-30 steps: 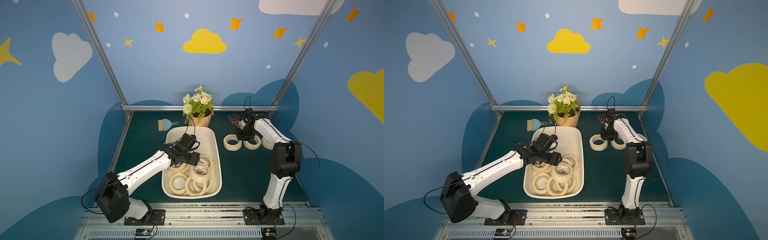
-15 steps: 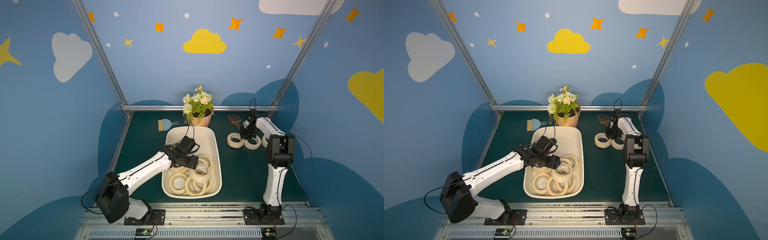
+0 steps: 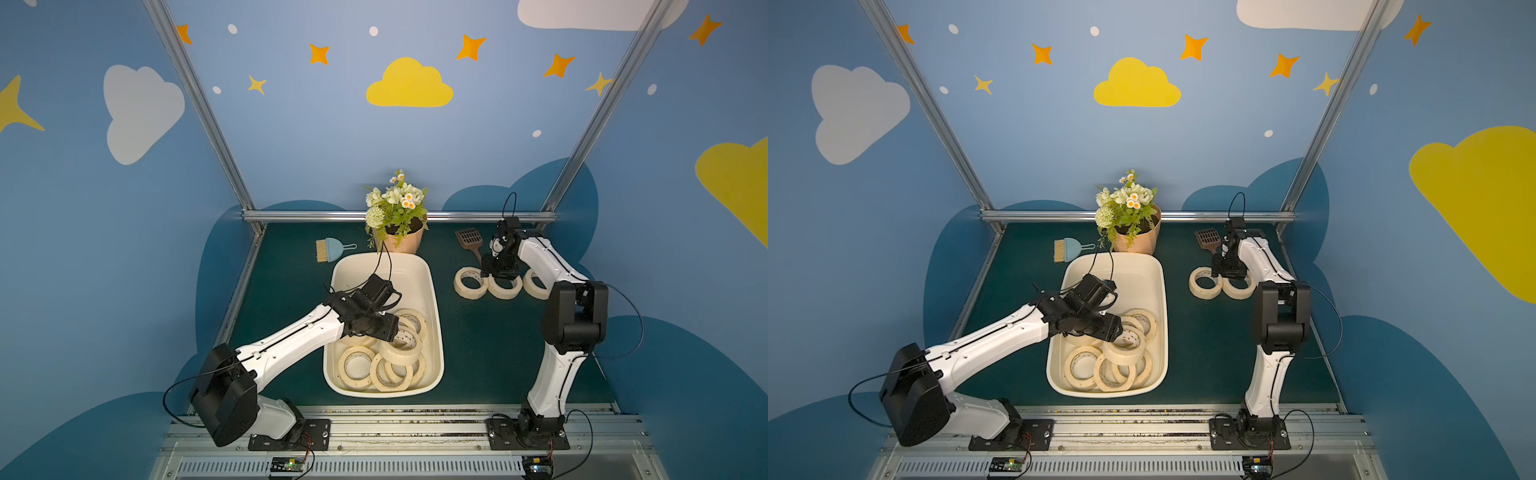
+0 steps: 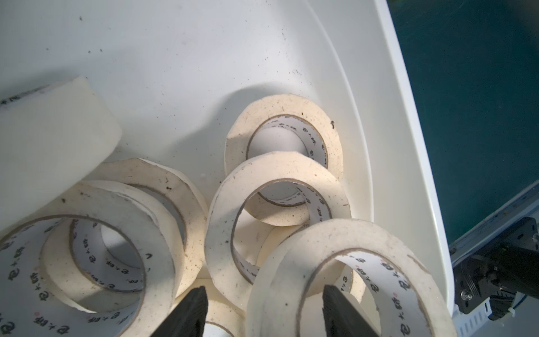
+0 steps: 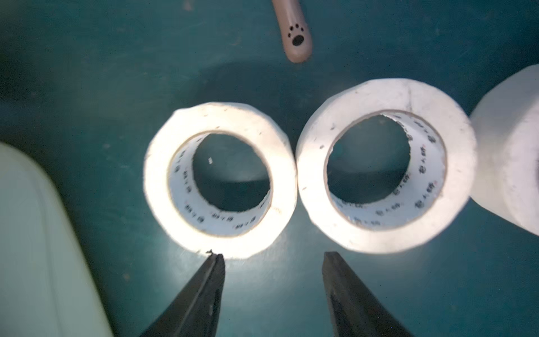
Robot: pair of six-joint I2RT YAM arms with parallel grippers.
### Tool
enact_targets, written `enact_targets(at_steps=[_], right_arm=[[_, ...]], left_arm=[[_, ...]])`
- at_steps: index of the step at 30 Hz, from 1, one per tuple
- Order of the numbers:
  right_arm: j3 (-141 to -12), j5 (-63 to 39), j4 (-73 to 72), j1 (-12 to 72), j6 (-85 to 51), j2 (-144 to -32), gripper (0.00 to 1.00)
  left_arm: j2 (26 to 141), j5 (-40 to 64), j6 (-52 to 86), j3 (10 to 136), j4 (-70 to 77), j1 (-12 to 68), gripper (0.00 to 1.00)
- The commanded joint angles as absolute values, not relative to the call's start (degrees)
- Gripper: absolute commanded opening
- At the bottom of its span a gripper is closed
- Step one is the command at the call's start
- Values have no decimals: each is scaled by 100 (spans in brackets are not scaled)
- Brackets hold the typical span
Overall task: Take out the art tape in the storage box
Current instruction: Pick up the art tape from the storage box.
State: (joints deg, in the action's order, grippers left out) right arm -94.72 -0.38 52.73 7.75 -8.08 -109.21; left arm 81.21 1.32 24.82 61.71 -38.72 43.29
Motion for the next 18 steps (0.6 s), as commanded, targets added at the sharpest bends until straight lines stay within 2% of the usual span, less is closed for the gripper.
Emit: enact_targets(at_steps=[1, 3, 6, 10, 11, 18], right_arm=[[-9150, -18, 5712, 1241, -772, -10251, 60], [-8908, -88, 5861, 1476, -850, -9976, 60], [-8526, -331, 5912, 1768, -962, -9568, 60], [-8184, -454, 6090, 2177, -1025, -9150, 60], [-8128, -486, 6133, 2303, -1063, -9038, 60], [-8248, -1195, 6119, 3138, -1395, -8435, 60]], left_arm=[[7997, 349, 2558, 6019, -4063, 4381, 63], [8037, 399, 2584, 5970, -4045, 4401, 54], [8068, 371, 2581, 5982, -4036, 4419, 31], [8122, 306, 2485, 6170, -4102, 4420, 7], [8140, 256, 2438, 6238, -4142, 4420, 4], [8374, -1010, 1976, 7041, -4390, 4403, 4]])
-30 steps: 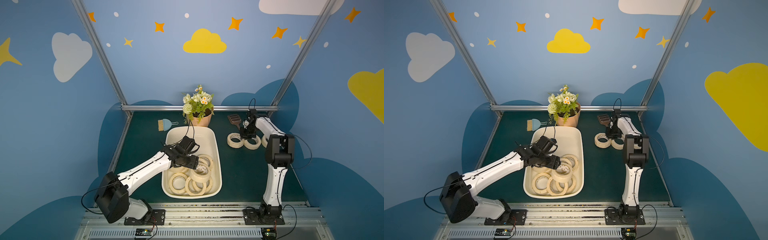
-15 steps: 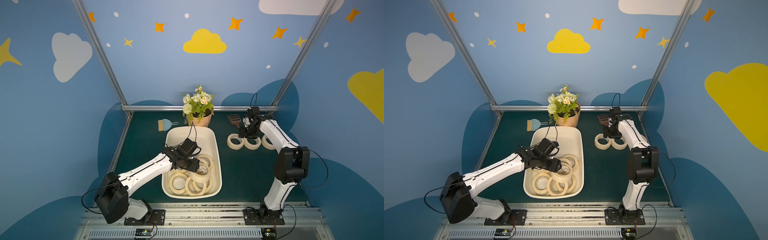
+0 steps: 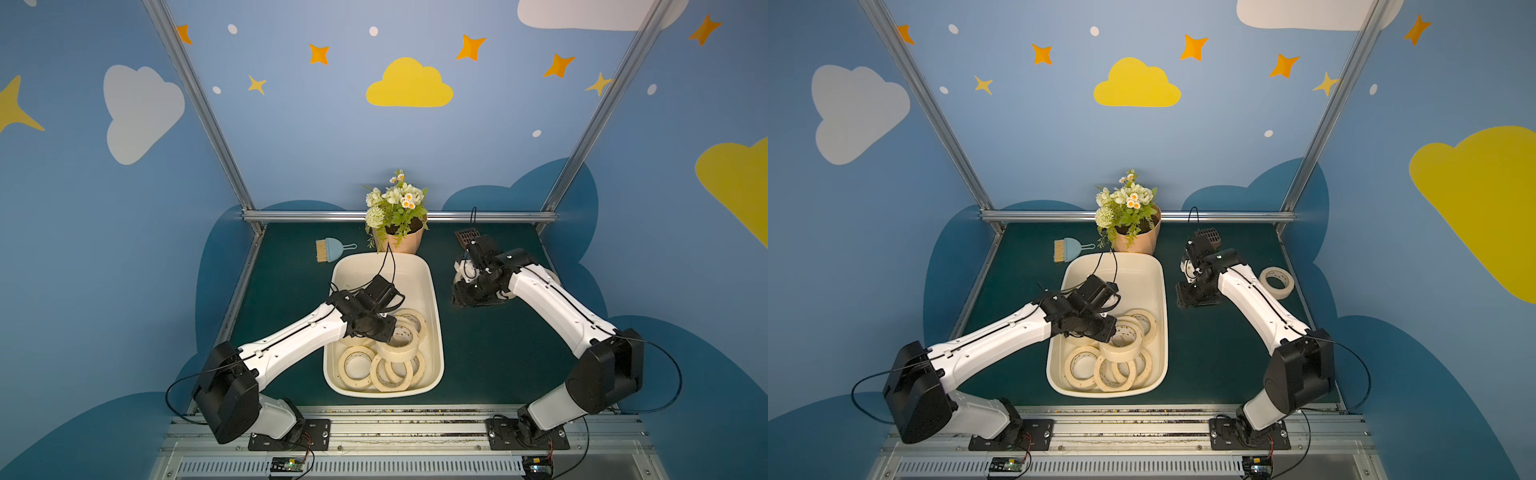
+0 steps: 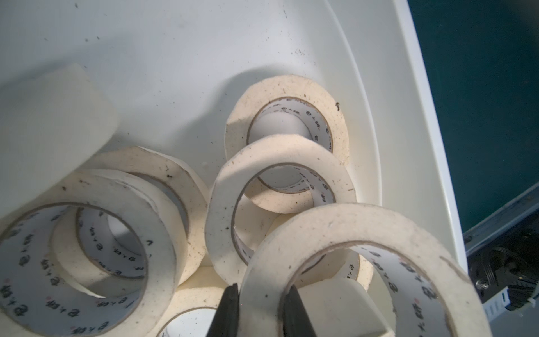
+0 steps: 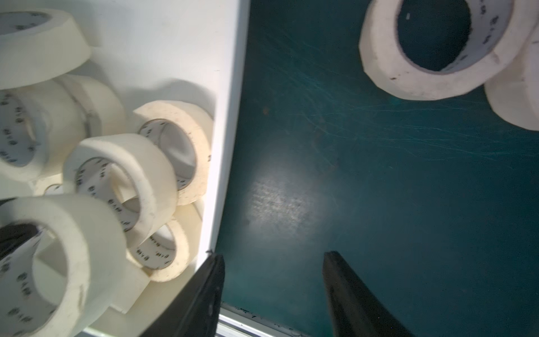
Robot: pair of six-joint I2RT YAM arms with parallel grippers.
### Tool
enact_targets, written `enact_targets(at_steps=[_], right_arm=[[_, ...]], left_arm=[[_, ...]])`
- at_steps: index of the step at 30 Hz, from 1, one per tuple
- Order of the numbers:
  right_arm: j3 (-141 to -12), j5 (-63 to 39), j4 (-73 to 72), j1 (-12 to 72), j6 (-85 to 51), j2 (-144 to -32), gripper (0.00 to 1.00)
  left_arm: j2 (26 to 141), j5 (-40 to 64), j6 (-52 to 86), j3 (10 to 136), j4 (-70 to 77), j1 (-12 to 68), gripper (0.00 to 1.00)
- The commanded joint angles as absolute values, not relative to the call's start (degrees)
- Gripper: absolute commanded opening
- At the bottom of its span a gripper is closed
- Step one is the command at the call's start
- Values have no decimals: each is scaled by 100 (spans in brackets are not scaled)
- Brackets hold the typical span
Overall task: Take out the art tape in the storage box
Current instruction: Pick up the art tape from the storage box.
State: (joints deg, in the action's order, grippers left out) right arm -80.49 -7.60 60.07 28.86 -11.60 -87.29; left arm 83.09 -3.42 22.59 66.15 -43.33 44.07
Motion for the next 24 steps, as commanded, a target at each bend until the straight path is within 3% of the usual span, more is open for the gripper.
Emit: enact_targets(at_steps=[1, 8, 15, 24], right_arm=[[-8313, -1285, 6094, 3244, -1449, -8416, 60], [-8739, -1507, 5658, 3867, -1813, -8714, 59], [-9192, -1328, 5713, 4103, -1898, -9314, 53], [-9355, -1178, 5608, 4182, -1942, -9874, 54]], left_arm=[[8415, -1215, 1917, 7133, -4369, 4403, 4], [8550, -1988, 1676, 7420, -3816, 4438, 4], [8485, -2033, 1656, 7409, -3463, 4534, 4], [8394, -1916, 1723, 7405, -3220, 4759, 4]])
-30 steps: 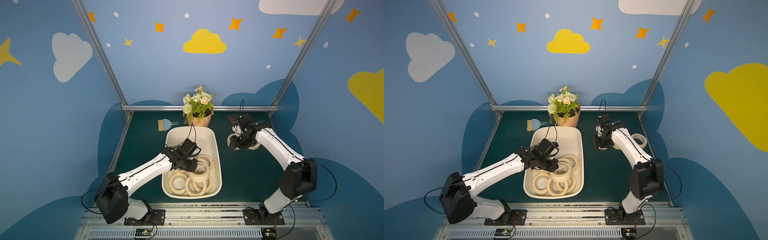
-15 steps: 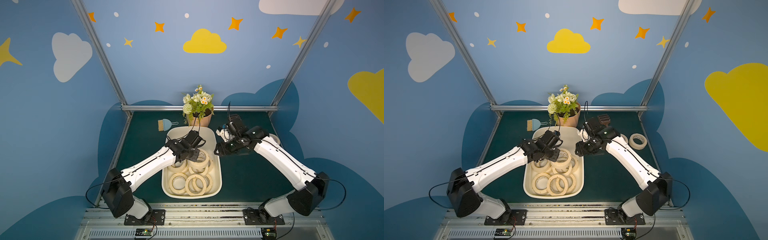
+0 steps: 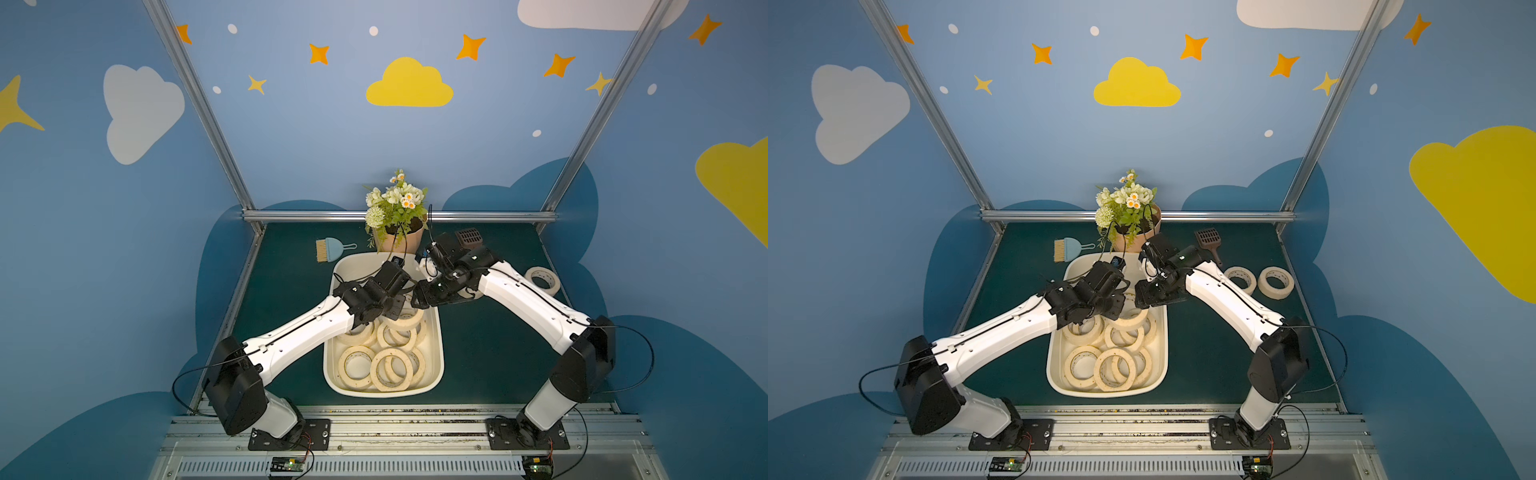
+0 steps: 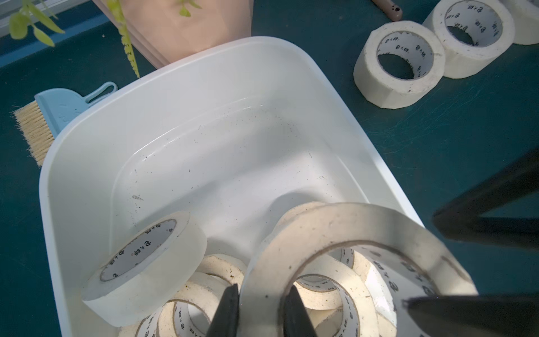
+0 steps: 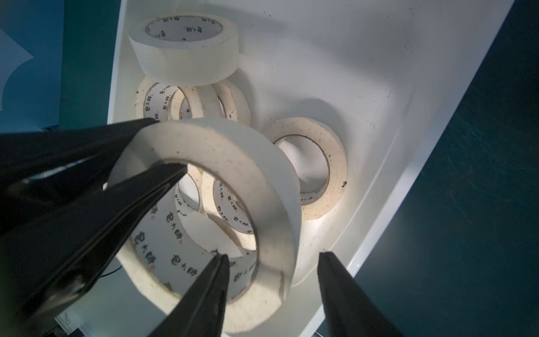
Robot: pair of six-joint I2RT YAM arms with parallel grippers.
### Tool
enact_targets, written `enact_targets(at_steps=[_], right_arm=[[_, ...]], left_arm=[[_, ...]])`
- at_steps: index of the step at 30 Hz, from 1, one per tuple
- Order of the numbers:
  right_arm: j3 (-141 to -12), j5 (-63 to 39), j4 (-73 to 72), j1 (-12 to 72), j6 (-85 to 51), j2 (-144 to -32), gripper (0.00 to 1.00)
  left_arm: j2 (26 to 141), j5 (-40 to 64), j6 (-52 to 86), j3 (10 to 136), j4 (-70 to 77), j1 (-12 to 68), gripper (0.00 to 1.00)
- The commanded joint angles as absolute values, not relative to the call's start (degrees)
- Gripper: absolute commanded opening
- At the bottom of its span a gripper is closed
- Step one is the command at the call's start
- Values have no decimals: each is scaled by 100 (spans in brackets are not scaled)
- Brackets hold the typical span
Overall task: Take out the art tape in the storage box
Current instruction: Pick up the art tape from the storage box.
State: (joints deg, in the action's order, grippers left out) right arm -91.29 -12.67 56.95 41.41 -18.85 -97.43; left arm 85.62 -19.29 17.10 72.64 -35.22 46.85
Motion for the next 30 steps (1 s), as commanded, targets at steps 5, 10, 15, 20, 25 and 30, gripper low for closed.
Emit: enact_targets(at_steps=[5, 10, 15, 20, 25, 30], right_arm=[[-9363, -1088, 5609, 4215, -1951, -9972, 31], [-9400, -825, 5712, 4208, -1936, -9934, 5], [-9431, -628, 5807, 4162, -1916, -9906, 0], [-9257, -500, 5893, 3942, -1856, -9670, 0], [-8677, -208, 5913, 3423, -1794, -8926, 0], [-7892, 566, 5903, 2609, -1749, -8111, 0]], left_arm=[[8354, -1942, 1740, 7366, -3165, 4790, 5], [8219, -1973, 1701, 7210, -2986, 4797, 25], [7859, -1825, 1592, 6905, -2627, 4791, 79], [7139, -2123, 1528, 6284, -2225, 4738, 100], [6305, -2207, 1815, 5805, -2690, 4332, 100], [5827, -2120, 2114, 5219, -3253, 3853, 100]])
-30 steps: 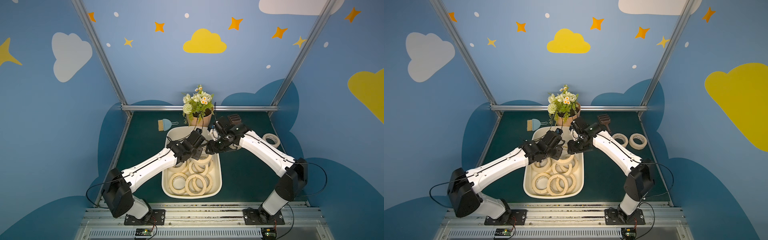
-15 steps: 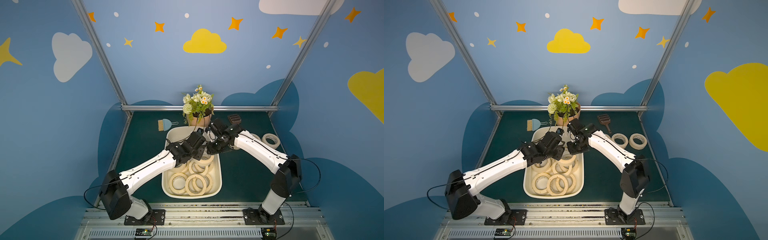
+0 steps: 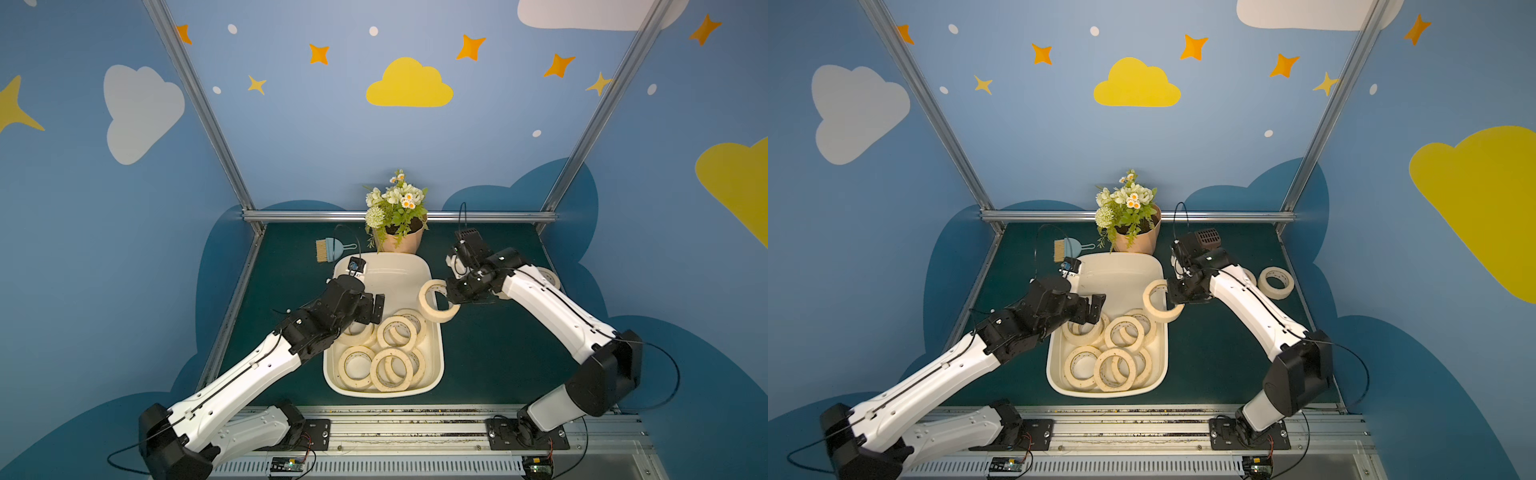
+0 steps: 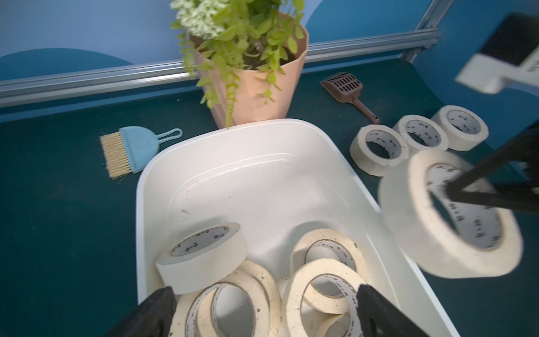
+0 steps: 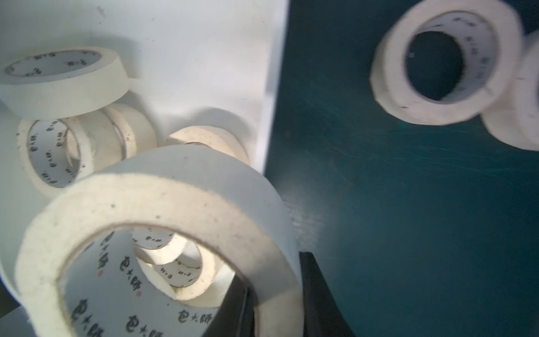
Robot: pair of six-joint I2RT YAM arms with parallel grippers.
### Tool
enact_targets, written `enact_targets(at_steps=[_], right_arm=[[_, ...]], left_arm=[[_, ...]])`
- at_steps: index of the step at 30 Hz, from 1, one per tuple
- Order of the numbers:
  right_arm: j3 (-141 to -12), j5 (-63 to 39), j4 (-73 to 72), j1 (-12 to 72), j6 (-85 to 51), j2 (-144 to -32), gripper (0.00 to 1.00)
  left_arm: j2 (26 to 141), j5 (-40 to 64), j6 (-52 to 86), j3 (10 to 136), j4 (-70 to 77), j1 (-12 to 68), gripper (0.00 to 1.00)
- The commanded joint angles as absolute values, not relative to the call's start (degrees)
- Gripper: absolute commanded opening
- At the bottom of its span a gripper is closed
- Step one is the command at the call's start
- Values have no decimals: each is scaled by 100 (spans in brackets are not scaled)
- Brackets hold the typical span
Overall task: Take out the art tape in the storage box
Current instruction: Pick up the art tape from the storage box, then place the art tape at the center of the board.
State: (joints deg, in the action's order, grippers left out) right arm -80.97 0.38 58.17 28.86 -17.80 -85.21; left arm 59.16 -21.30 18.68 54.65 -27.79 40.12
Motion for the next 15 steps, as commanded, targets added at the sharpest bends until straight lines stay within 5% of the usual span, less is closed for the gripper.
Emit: enact_targets(at_steps=[1, 15], right_arm=[[-7753, 666, 5898, 2359, -1734, -7994, 0], [-6220, 1413, 4981, -1025, -1925, -8202, 0]], left_arm=[[5796, -2058, 2183, 5113, -3340, 3763, 100], [6268, -1291, 2578, 4364, -3111, 3433, 93]])
